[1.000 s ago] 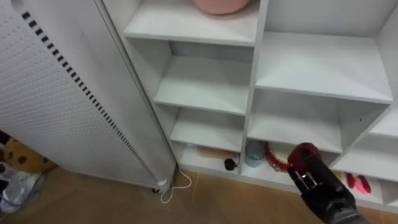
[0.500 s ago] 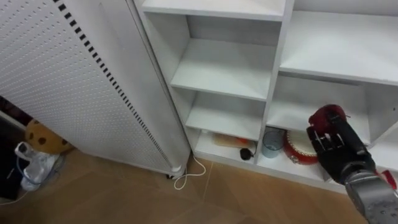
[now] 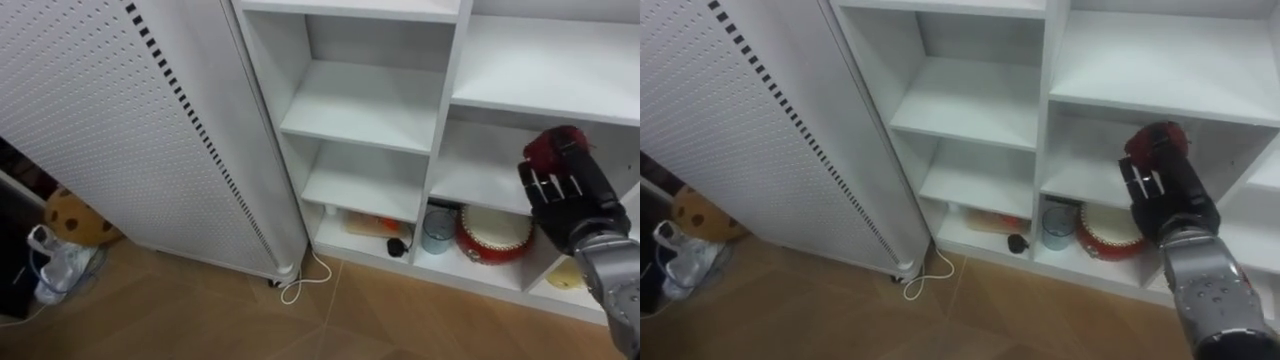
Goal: Arrange fruit in the closet
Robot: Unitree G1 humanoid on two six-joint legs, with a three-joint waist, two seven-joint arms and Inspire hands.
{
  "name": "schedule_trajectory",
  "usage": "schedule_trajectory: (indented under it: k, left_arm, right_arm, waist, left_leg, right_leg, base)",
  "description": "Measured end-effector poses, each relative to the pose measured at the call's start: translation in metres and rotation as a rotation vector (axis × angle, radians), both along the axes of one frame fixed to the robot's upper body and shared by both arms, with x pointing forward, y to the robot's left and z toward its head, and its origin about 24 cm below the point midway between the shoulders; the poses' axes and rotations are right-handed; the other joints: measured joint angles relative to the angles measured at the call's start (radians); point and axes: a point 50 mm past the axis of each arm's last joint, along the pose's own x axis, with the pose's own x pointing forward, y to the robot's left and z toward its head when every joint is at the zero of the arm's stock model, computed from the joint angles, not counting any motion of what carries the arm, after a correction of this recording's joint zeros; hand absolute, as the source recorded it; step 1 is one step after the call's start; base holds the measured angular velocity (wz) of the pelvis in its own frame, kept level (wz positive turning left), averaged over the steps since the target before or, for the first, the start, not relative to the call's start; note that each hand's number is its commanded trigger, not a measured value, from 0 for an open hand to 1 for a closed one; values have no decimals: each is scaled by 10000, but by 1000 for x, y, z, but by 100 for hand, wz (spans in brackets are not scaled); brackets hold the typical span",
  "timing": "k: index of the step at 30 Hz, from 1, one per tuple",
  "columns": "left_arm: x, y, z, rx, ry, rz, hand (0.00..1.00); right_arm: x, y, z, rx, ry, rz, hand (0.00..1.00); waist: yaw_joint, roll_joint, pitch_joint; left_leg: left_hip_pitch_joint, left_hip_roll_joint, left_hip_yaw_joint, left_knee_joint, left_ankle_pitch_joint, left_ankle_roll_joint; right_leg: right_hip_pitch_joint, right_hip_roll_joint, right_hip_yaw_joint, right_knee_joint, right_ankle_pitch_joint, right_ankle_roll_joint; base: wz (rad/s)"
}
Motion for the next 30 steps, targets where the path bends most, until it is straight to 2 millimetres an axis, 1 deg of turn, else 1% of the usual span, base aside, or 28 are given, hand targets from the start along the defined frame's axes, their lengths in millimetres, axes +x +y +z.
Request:
schedule_trajectory:
  k: [2, 6, 9, 17, 24, 30]
  left_arm:
    - [-2, 1, 0, 4, 49, 28, 0]
    - [-7, 1, -1, -4, 140, 62, 0]
    - [-8, 2, -1, 11, 125, 63, 0]
    - [-10, 3, -1, 116, 145, -153, 0]
    - [-22, 3, -3, 116, 440, -84, 0]
    - [-21, 3, -3, 100, 418, -72, 0]
  right_arm:
    - [0, 0, 4, 23, -18, -110, 0]
    - [-1, -1, 4, 152, 208, -270, 0]
    - [-1, -2, 4, 209, 253, -449, 0]
    - [-3, -6, 5, 202, 249, -721, 0]
    - [-3, -6, 6, 182, 175, -751, 0]
    - [-3, -8, 7, 194, 20, -721, 0]
  waist:
    - [-38, -20, -12]
    - [-101, -40, -24]
    - [-91, -39, -25]
    - [-136, -31, -31]
    - [-153, -23, -34]
    - [-168, -22, -33]
  left_leg:
    - [-8, 10, -1, 11, -9, -17]
    - [-32, 39, -10, 70, -26, -38]
    - [-109, 138, -22, 221, -86, -24]
    - [-137, 140, -13, 309, -115, -4]
    - [-136, 143, -14, 250, -116, -5]
    - [-123, 132, 21, 180, -116, -2]
  right_leg:
    - [0, 1, -16, -1, 4, 6]
    - [0, 34, -17, 0, 21, 25]
    - [-18, 127, -21, 6, 38, 27]
    - [-56, 150, 36, 54, 45, 25]
    - [-62, 157, 28, -4, 43, 18]
    - [-94, 172, 90, -18, 24, 42]
  base:
    - [0]
    - [0]
    - [-6]
    - [-2]
    - [0]
    - [0]
